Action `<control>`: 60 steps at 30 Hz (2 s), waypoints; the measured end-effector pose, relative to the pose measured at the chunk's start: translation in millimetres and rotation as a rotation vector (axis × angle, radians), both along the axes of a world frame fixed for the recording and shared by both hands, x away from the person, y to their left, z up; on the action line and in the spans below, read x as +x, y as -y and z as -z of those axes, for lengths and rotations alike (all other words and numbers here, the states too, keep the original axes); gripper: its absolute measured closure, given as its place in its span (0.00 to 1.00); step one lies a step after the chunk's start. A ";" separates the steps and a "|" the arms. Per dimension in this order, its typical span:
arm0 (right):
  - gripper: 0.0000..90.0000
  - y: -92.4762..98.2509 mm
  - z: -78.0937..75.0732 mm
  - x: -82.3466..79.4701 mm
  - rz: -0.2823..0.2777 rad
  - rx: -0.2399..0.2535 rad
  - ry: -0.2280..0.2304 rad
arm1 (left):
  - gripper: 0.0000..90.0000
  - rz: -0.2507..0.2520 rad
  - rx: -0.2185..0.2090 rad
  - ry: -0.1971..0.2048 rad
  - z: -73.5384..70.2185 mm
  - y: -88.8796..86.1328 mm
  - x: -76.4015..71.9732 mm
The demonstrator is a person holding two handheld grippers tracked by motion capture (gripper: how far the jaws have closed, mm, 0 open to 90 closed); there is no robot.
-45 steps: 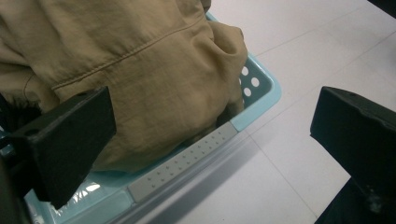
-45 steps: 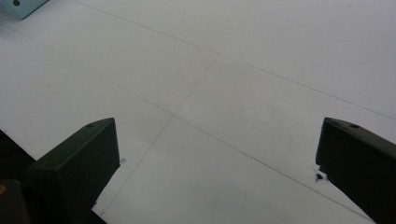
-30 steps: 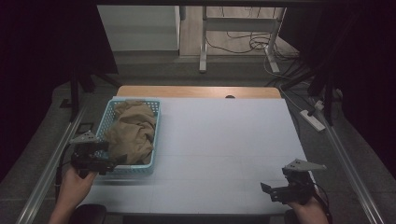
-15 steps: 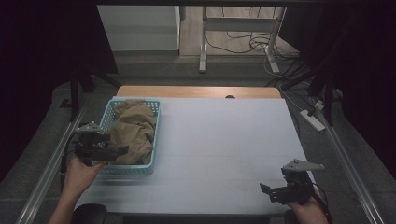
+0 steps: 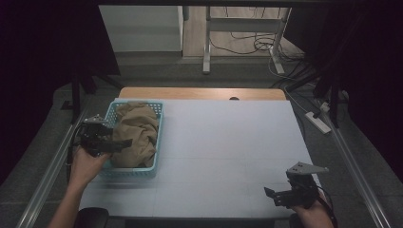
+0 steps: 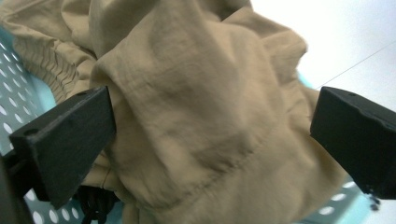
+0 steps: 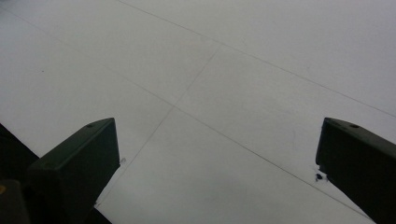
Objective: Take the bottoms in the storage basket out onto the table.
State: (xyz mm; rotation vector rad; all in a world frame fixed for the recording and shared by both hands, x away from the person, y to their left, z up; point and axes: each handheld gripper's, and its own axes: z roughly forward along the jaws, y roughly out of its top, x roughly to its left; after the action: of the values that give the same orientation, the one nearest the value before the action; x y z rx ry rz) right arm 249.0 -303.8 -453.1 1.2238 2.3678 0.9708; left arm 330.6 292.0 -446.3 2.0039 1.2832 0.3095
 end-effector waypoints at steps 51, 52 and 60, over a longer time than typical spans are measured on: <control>0.00 -3.5 1.0 -0.3 -0.018 -0.028 -0.005 | 0.04 0.022 0.086 -0.250 55.8 49.3 107.5; 0.00 -3.5 1.0 -0.3 -0.019 -0.027 -0.005 | 0.06 0.017 0.109 -0.246 56.1 51.4 107.7; 0.00 -2.9 0.7 -0.6 -0.021 -0.023 -0.005 | 0.51 -0.022 0.129 -0.319 55.5 54.6 104.9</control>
State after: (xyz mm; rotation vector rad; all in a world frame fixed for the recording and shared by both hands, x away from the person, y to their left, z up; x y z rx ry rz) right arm 248.3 -300.9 -453.8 1.1963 2.3933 0.9457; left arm 435.5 237.4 -501.8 2.2144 1.5139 0.0848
